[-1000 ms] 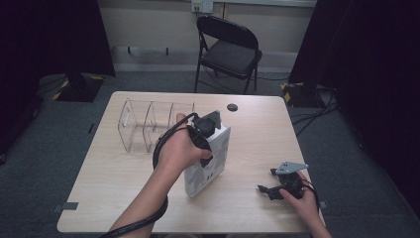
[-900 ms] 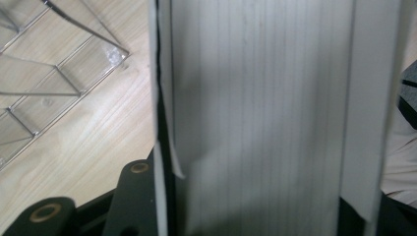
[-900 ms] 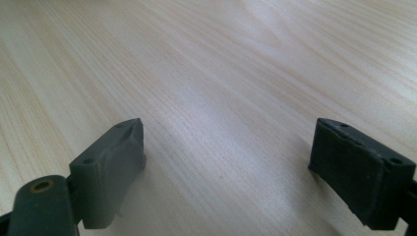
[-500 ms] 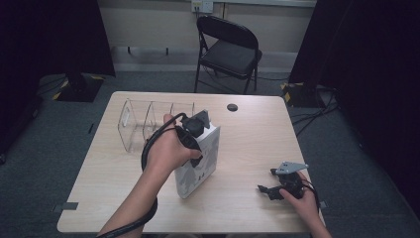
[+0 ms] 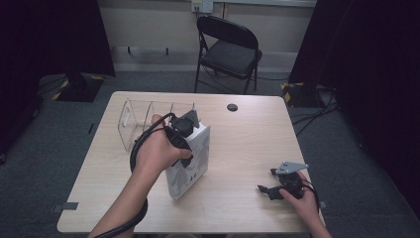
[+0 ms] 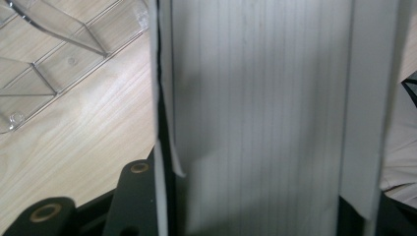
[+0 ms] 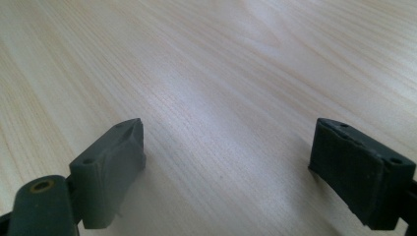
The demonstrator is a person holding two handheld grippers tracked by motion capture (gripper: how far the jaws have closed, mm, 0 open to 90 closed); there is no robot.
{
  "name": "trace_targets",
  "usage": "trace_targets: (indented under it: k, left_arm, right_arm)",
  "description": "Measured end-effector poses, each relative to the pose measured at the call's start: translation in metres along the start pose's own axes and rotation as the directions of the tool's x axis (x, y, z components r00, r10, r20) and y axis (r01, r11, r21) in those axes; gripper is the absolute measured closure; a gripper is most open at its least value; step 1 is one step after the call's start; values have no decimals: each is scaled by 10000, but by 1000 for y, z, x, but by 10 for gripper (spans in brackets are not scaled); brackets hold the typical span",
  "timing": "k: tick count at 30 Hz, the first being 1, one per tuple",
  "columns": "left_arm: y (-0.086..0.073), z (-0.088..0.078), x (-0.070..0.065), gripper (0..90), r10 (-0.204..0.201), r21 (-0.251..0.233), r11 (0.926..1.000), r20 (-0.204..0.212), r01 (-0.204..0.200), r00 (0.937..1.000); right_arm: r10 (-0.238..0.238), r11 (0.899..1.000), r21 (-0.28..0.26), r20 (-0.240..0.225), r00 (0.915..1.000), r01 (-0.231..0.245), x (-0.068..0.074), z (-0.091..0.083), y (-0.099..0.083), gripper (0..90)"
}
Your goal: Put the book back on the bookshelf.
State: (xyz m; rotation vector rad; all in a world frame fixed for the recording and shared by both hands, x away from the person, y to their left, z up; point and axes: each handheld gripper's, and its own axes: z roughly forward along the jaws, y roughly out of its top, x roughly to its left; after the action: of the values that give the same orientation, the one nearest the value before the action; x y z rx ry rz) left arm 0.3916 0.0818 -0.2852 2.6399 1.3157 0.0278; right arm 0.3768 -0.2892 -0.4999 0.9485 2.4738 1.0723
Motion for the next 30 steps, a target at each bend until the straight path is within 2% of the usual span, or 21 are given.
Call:
trace_targets:
  k: [6, 16, 18, 19, 20, 21, 23, 30]
  left_arm:
    - [-5, 1, 6, 528, -176, 145, 9997, -39, 176, 9998]
    - [-11, -2, 14, 528, -448, 122, 9989, -5, 448, 9990]
    - [-13, -1, 17, 528, -607, 119, 9981, 72, 606, 9981]
    - [-14, -1, 18, 528, -675, 123, 9976, -18, 675, 9977]
    - [-15, -1, 21, 528, -490, 143, 9987, -52, 490, 9988]
    - [-16, -1, 21, 528, -741, 115, 9972, -14, 741, 9973]
    - [-17, -2, 24, 528, -621, 191, 9979, -115, 623, 9980]
    - [-22, -5, 29, 528, -688, 205, 9974, -137, 690, 9975]
  right_arm:
    - [8, 10000, 16, 19, 10000, -8, 0, 0, 0, 122]
    - [3, 10000, -7, -3, 10000, -3, 0, 0, 0, 122]
    - [-15, 10000, 2, 15, 10000, 15, 0, 0, 0, 122]
    - [-12, 10000, -8, 5, 10000, 12, 0, 0, 0, 122]
    - [1, 10000, -3, -2, 10000, -1, 0, 0, 0, 123]
    - [12, 10000, 17, 20, 10000, -12, 0, 0, 0, 122]
    - [0, 10000, 9, 11, 10000, 0, 0, 0, 0, 122]
    - [11, 10000, 16, 19, 10000, -11, 0, 0, 0, 122]
